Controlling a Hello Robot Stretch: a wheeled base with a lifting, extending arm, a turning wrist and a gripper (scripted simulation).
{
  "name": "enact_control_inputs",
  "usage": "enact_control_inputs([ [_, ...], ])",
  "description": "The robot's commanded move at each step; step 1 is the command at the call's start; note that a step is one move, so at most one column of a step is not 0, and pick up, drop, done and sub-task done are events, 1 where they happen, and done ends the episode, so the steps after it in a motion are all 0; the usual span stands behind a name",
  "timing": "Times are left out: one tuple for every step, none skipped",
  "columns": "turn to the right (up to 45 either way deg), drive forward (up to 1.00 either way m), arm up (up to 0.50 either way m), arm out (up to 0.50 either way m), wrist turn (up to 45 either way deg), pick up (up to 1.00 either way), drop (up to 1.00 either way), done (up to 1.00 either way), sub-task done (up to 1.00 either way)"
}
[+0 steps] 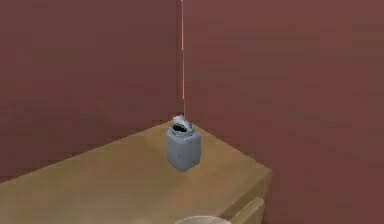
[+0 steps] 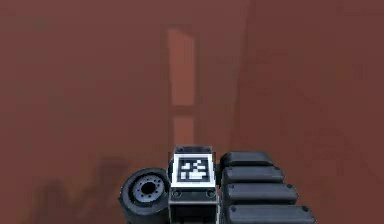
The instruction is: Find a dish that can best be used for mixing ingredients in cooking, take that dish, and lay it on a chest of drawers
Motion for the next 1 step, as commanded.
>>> enact_control_inputs([
  [45.0, 0.00, 0.00, 0.00, 0.0, 0.00, 0.00, 0.00, 0.00],
])
